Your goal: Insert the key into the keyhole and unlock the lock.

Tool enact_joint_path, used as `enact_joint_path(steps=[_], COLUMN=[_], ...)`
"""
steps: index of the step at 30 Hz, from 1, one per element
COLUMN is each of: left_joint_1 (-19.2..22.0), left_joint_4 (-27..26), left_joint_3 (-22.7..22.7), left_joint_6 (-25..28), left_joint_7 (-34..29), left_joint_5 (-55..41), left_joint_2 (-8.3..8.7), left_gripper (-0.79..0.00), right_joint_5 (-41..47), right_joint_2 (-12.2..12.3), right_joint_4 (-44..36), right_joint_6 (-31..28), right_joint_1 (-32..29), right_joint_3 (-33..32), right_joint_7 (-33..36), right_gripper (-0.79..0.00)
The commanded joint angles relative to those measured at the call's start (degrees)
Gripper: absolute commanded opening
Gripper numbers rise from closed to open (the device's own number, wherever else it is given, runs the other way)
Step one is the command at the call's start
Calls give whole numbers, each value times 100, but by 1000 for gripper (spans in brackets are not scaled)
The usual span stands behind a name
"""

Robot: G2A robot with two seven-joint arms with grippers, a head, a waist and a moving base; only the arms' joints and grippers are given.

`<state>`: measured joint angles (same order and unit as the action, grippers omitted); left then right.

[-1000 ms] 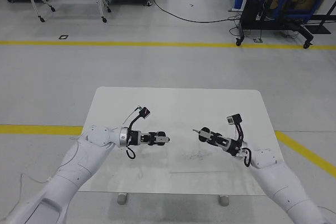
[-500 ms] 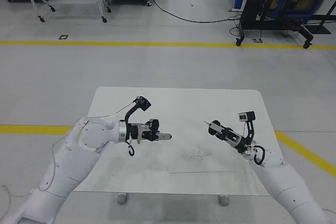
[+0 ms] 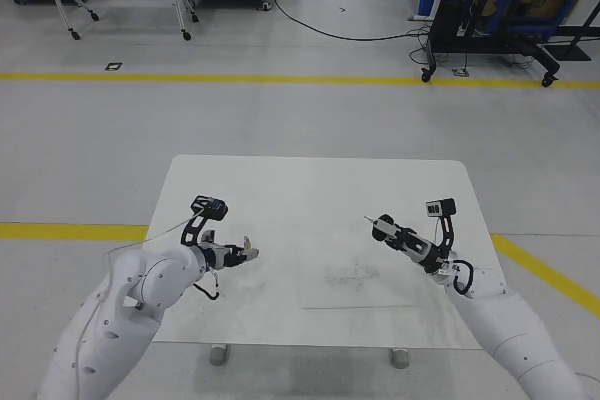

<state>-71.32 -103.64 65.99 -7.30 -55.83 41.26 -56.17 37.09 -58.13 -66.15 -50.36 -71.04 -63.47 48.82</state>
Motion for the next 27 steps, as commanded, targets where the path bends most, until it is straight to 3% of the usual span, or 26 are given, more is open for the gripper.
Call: enact_joint_path(steps=[1, 8, 13, 17, 21, 26, 27], left_joint_1=[245, 1059, 1417, 1665, 1815, 1877, 1880], left_joint_4=[350, 1181, 1717, 2109, 2369, 2458, 2459], left_joint_3=[-190, -966, -1394, -1668, -1765, -1765, -1767], left_joint_6=[-146, -470, -361, -466, -494, -509, -515], left_joint_7=[87, -162, -447, -478, -320, -245, -252], left_joint_5=[103, 243, 182, 210, 126, 130, 148], left_joint_2=[-55, -295, -442, -566, -658, -704, -710], left_gripper=[-9, -46, -185, -194, -360, -483, -539], right_joint_5=[0, 0, 0, 0, 0, 0, 0], right_joint_2=[0, 0, 0, 0, 0, 0, 0], right_joint_4=[0, 0, 0, 0, 0, 0, 0], right_joint_6=[0, 0, 0, 0, 0, 0, 0], right_joint_1=[0, 0, 0, 0, 0, 0, 0], right_joint_3=[0, 0, 0, 0, 0, 0, 0], right_joint_7=[0, 0, 0, 0, 0, 0, 0], right_gripper=[-785, -785, -785, -785, -785, -785, -785])
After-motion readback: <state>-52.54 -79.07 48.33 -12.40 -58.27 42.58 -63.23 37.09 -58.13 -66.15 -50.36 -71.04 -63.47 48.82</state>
